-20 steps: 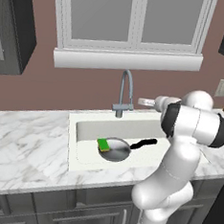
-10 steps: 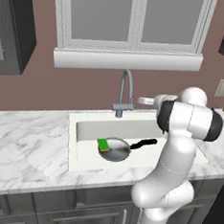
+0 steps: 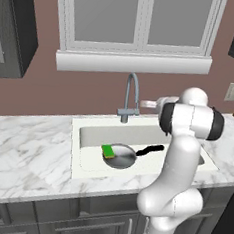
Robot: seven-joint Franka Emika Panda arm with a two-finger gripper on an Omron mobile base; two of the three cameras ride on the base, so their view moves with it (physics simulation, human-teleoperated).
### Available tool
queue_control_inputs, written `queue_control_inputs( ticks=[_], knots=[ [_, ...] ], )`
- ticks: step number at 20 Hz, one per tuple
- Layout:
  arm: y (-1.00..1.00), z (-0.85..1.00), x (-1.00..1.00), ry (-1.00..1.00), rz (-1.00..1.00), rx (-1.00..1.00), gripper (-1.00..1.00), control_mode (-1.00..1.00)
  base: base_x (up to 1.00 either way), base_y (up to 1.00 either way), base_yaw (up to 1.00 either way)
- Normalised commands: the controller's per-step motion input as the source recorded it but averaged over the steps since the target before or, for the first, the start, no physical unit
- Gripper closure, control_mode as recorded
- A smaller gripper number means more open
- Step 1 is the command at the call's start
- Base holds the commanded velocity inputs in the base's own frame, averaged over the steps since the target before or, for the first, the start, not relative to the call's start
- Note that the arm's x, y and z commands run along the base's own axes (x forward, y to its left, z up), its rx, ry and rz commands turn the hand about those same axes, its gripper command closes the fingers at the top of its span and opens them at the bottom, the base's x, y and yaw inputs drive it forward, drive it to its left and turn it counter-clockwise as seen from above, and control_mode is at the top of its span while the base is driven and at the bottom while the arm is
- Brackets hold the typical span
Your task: Pick the pan and sponge and place them into the sink. Then turn on the water.
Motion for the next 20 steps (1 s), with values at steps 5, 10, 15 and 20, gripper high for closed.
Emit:
queue_control_inputs(
  ticks=[5, 10, 15, 20],
  knots=[
    [-0.07, -0.09, 0.27, 0.02, 0.07, 0.00, -1.00, -1.00, 0.00, 0.00, 0.00],
    [-0.04, -0.12, 0.27, 0.05, 0.06, 0.00, -1.00, -1.00, 0.00, 0.00, 0.00],
    [0.00, -0.07, 0.28, 0.02, 0.06, 0.00, -1.00, -1.00, 0.00, 0.00, 0.00],
    [-0.06, -0.09, 0.26, 0.01, 0.05, 0.00, -1.00, -1.00, 0.00, 0.00, 0.00]
  ],
)
